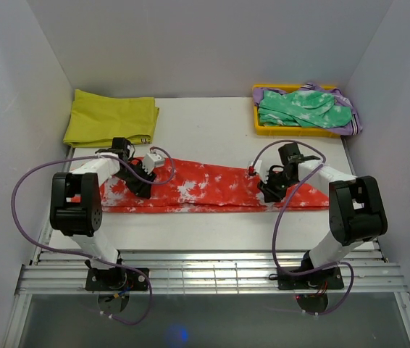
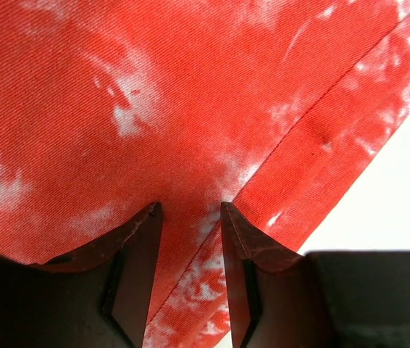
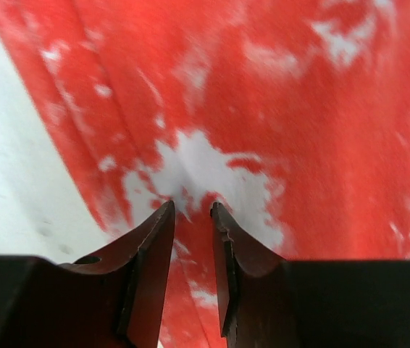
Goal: Fold and stack the trousers
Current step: Fold the trousers
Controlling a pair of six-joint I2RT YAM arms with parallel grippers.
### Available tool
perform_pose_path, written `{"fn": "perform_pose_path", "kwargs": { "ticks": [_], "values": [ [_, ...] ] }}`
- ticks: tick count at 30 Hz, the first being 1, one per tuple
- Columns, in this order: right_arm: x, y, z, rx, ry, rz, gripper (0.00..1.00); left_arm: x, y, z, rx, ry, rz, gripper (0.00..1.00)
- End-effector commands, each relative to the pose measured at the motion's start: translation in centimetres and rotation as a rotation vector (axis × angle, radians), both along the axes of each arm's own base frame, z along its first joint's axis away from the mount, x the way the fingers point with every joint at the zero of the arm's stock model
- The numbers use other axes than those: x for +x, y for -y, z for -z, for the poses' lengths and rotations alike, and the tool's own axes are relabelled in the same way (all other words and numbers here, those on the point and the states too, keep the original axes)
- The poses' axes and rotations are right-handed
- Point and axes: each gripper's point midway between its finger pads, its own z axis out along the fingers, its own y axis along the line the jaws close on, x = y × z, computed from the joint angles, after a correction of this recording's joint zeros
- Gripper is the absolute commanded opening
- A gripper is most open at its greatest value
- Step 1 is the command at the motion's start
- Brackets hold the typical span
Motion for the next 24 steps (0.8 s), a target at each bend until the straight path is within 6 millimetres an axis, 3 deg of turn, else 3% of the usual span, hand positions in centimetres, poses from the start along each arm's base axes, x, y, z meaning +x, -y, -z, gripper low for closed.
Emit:
{"fn": "perform_pose_path", "kwargs": {
  "ticks": [1,4,8,9,13,16,24],
  "values": [
    [1.3,7.8,2.7,-0.236,0.005,0.088,0.34,2.7,2.1,0.2,-0.063,0.033,0.006,0.49],
    [1.5,8.5,1.5,-0.221,0.026,0.083,0.34,3.5,3.2,-1.4,-0.099,0.085,0.053,0.49],
    [2.3,6.9,-1.5,-0.129,0.067,0.062,0.36,3.6,3.4,-4.2,-0.107,0.165,0.111,0.49],
    [3.3,5.8,-3.1,-0.068,0.093,0.056,0.39,3.6,3.2,-4.7,-0.096,0.186,0.118,0.49],
    [4.4,1.7,-6.5,0.025,0.118,0.025,0.41,3.0,2.2,-6.6,-0.034,0.259,0.177,0.49],
    [4.4,-1.9,-7.7,0.065,0.122,-0.032,0.41,2.0,1.5,-6.1,-0.011,0.243,0.214,0.48],
    [3.4,-10.4,-7.7,0.116,0.150,-0.125,0.45,1.1,-0.4,-5.1,-0.028,0.197,0.191,0.53]
  ]
}}
